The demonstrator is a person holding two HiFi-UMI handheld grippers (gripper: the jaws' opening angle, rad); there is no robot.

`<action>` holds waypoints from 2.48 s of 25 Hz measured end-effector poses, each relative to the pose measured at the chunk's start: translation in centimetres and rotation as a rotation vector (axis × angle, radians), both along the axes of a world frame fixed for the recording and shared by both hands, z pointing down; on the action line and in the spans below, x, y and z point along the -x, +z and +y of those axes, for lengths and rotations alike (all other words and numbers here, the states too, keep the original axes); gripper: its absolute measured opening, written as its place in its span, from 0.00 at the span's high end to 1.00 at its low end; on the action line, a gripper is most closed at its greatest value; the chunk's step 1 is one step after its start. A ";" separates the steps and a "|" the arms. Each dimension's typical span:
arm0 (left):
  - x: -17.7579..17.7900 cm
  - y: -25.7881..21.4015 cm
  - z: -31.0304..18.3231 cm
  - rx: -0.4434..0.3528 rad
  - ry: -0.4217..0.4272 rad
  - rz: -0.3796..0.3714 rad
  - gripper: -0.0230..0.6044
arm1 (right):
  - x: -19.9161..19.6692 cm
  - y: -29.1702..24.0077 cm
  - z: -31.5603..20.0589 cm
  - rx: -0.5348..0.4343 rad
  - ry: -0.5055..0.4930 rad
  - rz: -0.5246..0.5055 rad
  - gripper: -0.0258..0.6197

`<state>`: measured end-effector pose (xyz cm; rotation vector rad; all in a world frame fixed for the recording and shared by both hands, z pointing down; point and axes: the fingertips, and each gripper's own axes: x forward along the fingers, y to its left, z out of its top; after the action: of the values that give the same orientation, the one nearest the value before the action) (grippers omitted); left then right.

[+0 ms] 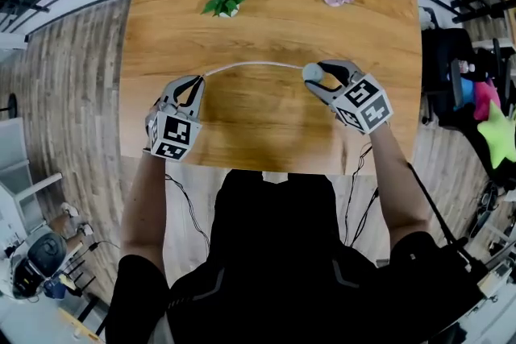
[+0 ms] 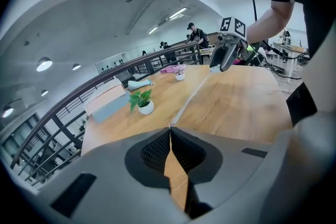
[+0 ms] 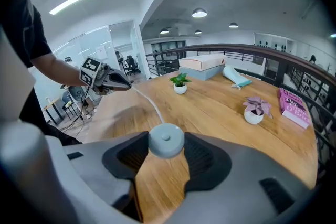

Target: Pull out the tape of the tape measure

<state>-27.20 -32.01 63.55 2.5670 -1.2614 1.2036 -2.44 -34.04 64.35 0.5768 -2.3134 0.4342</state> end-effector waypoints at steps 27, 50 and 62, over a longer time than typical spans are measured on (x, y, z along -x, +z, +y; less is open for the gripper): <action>1.3 9.4 0.4 0.213 -0.065 0.055 0.91 | 0.2 9.4 0.0 0.018 -0.013 0.084 0.61; 1.3 -7.7 1.7 0.005 -0.343 0.380 0.80 | -1.9 -3.7 1.5 -0.070 0.063 -0.046 0.49; -3.9 -22.8 2.6 -0.245 -0.321 0.507 0.80 | -5.3 -20.7 2.1 -0.268 0.210 -0.269 0.56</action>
<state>-23.35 -29.44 40.74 2.4474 -1.6668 0.3279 2.82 -31.91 43.63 0.9480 -2.6012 0.3151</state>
